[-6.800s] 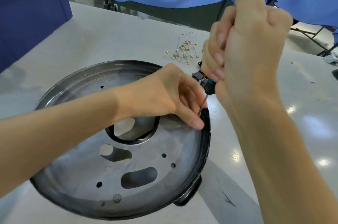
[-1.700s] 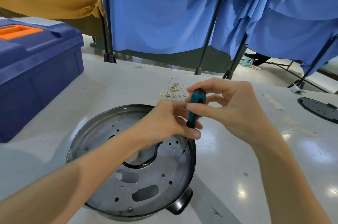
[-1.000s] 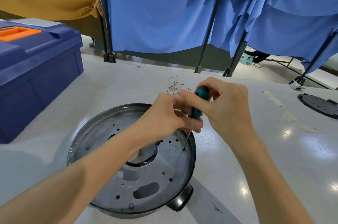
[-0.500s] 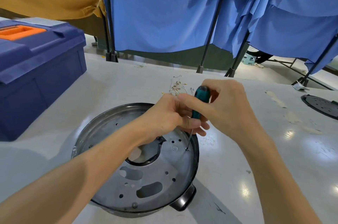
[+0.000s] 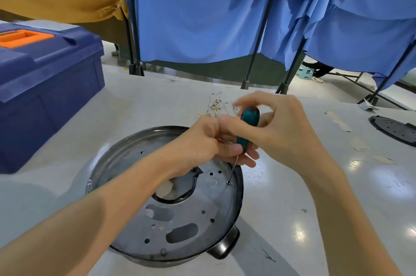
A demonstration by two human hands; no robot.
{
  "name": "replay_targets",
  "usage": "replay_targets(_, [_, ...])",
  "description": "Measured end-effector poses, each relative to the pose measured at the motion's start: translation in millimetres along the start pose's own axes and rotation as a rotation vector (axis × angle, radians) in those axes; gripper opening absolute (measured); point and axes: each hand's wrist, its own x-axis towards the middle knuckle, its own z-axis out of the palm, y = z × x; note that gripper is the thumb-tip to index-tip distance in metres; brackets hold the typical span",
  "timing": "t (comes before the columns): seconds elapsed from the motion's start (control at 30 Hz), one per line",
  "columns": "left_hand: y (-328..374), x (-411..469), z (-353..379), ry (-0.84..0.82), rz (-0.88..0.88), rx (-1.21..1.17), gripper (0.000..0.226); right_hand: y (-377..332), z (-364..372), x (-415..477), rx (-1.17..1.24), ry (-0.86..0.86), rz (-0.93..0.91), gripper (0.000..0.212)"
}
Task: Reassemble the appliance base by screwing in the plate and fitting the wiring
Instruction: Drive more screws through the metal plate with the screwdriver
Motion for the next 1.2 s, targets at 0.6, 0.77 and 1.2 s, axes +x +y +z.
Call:
replay_targets(0.6, [0.2, -2.2, -4.1, 0.032, -0.004, 0.013, 0.021, 1.8, -4.5, 2.6, 0.105, -0.072, -0.041, 0.008])
replay_targets(0.77, [-0.8, -2.0, 2.1, 0.105, 0.036, 0.079, 0.023, 4.2, 9.0, -2.3, -0.039, 0.136, -0.043, 0.033])
replay_targets(1.2, [-0.2, -3.0, -4.5, -0.059, -0.006, 0.001, 0.022, 1.7, -11.3, 0.3, 0.152, -0.053, -0.065, 0.007])
